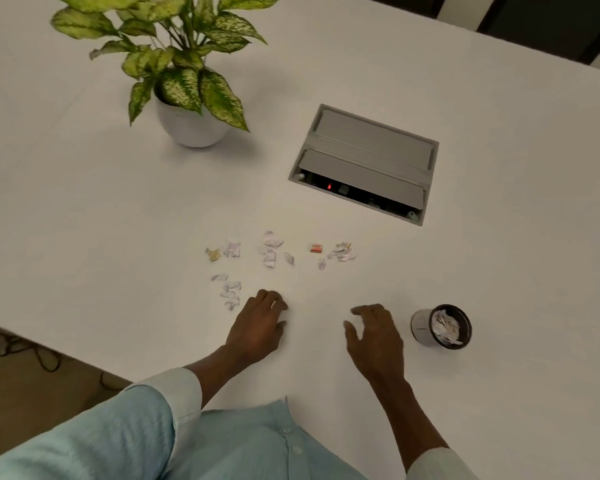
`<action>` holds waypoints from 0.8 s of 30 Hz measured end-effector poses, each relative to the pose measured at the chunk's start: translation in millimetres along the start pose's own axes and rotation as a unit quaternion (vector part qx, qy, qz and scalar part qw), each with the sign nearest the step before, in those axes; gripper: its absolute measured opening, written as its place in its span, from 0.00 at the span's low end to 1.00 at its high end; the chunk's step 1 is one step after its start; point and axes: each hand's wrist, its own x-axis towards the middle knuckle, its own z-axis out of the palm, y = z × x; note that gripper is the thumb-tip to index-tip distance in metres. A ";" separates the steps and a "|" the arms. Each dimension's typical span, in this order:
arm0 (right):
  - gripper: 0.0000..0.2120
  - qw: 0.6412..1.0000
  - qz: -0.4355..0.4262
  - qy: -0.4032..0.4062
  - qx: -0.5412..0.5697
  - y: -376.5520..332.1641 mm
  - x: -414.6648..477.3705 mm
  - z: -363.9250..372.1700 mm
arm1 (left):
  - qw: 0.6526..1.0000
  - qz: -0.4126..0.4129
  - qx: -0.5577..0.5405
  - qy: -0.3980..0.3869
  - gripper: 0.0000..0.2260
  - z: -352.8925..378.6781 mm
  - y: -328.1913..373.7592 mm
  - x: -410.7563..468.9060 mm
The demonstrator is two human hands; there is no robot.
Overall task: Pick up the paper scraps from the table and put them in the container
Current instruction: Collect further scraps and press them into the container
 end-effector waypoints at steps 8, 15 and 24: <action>0.26 0.978 -0.045 -0.199 0.038 -67.5 31.0 75.8 | 0.980 -0.190 -0.031 0.057 0.37 -25.7 -85.0 -26.3; 0.32 0.960 -0.124 -0.247 -0.042 -108.3 57.7 104.7 | 0.976 -0.211 -0.047 -0.008 0.48 -22.6 -110.4 -6.5; 0.19 0.938 -0.204 -0.254 -0.116 -123.7 66.2 133.1 | 0.987 -0.137 -0.073 -0.028 0.25 -15.9 -96.6 4.9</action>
